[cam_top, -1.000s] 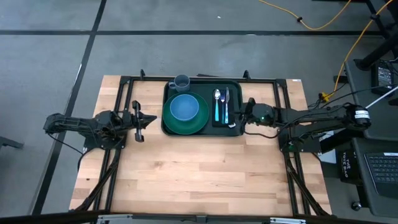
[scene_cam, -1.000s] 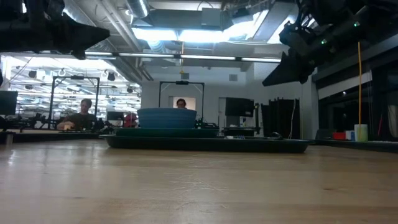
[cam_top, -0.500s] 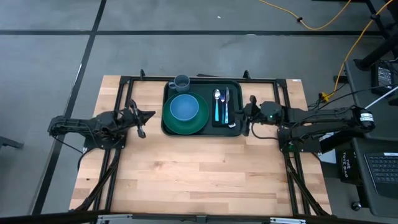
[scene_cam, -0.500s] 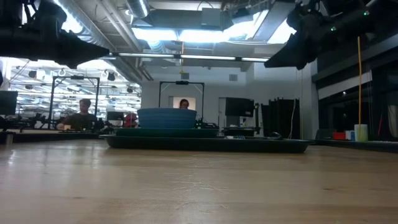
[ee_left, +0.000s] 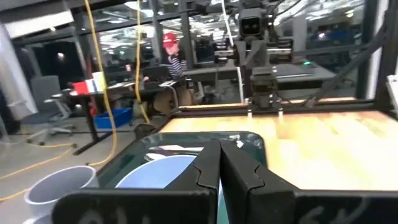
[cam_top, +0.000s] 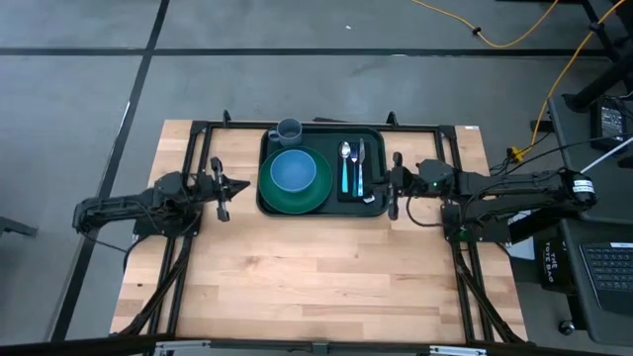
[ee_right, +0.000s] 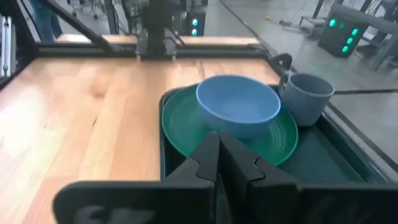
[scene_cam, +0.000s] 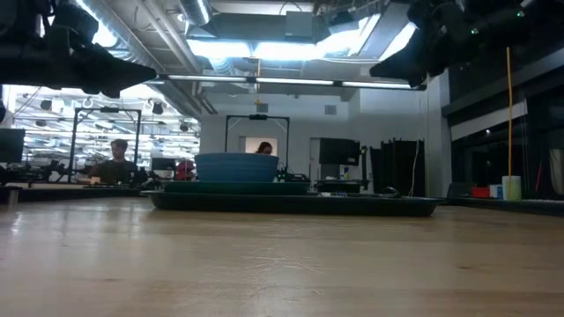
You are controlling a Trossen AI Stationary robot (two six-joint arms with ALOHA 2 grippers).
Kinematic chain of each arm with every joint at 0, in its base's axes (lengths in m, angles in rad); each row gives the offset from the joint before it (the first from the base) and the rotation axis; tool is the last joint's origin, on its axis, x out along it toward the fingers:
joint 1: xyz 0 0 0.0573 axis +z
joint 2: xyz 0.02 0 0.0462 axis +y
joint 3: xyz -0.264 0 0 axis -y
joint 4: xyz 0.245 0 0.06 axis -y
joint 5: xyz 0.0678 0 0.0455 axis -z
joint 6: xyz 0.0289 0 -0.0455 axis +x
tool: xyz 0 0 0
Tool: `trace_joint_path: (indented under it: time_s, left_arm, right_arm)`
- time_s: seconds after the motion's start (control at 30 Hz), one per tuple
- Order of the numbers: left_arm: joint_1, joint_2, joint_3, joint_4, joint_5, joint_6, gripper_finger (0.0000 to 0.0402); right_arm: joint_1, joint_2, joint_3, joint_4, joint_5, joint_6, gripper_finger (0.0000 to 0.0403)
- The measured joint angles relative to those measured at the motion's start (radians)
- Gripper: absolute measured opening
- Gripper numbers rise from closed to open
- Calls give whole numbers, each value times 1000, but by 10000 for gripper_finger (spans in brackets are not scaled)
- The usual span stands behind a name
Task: Set up tray
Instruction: Return to Home Position
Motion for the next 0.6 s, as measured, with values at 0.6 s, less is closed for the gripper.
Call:
trace_joint_path:
  time_s: [0.6]
  left_arm:
    - [352,2,0,-21,321,-53,1]
  right_arm:
    - [0,36,0,92,-1,-1,10]
